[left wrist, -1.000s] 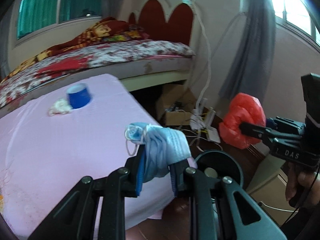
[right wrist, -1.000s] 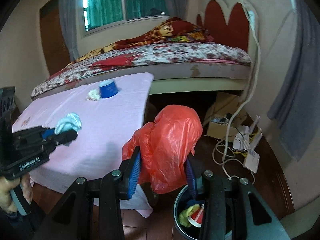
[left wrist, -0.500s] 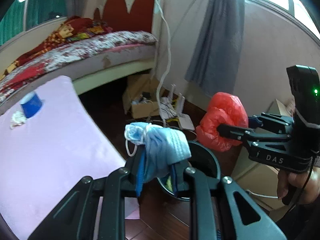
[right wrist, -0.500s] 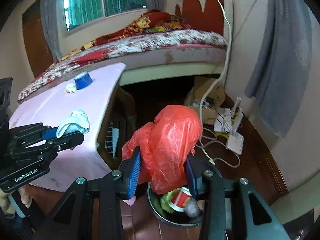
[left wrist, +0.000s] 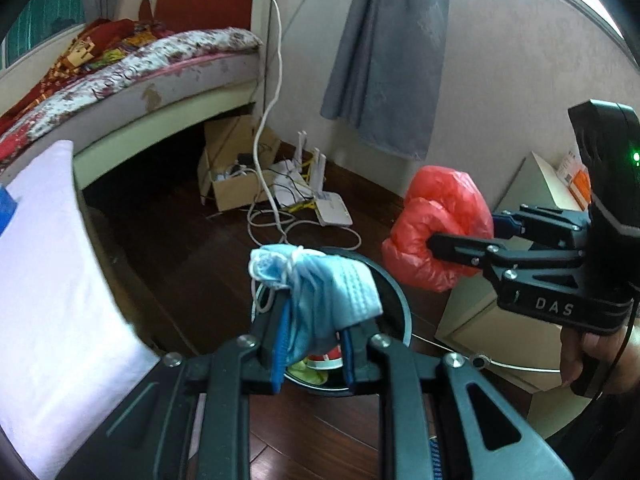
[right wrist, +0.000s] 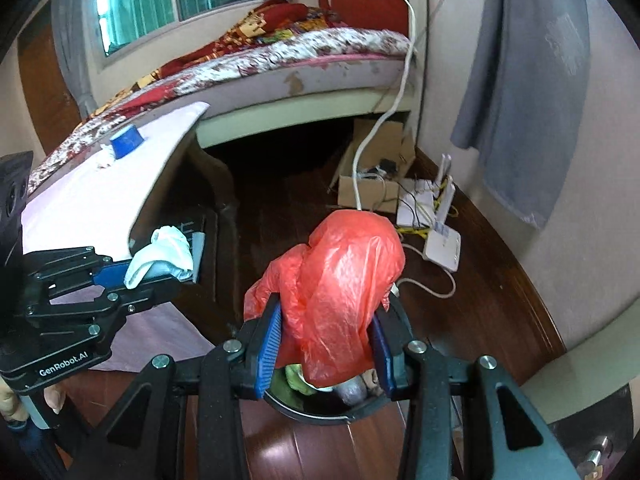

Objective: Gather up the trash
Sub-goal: 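Carry the red bag and blue mask over the black bin, then open both grippers to drop the red bag and blue mask into the bin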

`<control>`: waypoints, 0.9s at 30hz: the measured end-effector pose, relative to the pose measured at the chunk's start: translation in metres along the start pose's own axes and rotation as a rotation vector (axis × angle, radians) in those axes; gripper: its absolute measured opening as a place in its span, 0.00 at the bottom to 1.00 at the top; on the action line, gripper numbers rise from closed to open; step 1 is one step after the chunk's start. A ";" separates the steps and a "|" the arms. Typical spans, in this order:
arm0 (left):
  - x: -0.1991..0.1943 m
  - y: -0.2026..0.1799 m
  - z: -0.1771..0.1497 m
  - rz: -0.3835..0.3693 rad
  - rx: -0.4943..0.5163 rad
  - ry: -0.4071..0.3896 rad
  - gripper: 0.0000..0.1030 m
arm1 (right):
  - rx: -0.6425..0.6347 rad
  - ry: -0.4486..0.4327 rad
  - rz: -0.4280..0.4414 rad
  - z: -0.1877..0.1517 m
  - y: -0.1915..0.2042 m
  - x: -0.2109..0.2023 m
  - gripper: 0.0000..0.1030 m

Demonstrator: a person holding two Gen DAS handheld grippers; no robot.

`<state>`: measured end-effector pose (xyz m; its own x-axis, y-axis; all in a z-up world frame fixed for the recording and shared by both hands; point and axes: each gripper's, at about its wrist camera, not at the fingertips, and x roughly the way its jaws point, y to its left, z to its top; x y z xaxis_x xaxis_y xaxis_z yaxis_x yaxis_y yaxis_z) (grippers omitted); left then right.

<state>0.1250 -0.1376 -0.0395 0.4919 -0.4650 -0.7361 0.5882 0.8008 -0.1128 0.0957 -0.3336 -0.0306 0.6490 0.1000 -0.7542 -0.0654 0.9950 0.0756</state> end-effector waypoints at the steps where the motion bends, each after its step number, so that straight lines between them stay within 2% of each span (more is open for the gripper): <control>1: 0.004 -0.002 0.000 -0.004 0.002 0.007 0.22 | 0.005 0.009 -0.002 -0.003 -0.004 0.003 0.42; 19: 0.079 -0.002 -0.013 -0.097 0.009 0.142 0.22 | -0.077 0.177 -0.023 -0.040 -0.014 0.068 0.42; 27: 0.107 0.005 -0.025 -0.127 -0.016 0.208 0.23 | -0.116 0.253 0.005 -0.045 -0.011 0.103 0.42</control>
<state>0.1648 -0.1736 -0.1360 0.2708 -0.4759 -0.8368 0.6256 0.7476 -0.2228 0.1290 -0.3347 -0.1383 0.4392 0.0867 -0.8942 -0.1635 0.9864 0.0153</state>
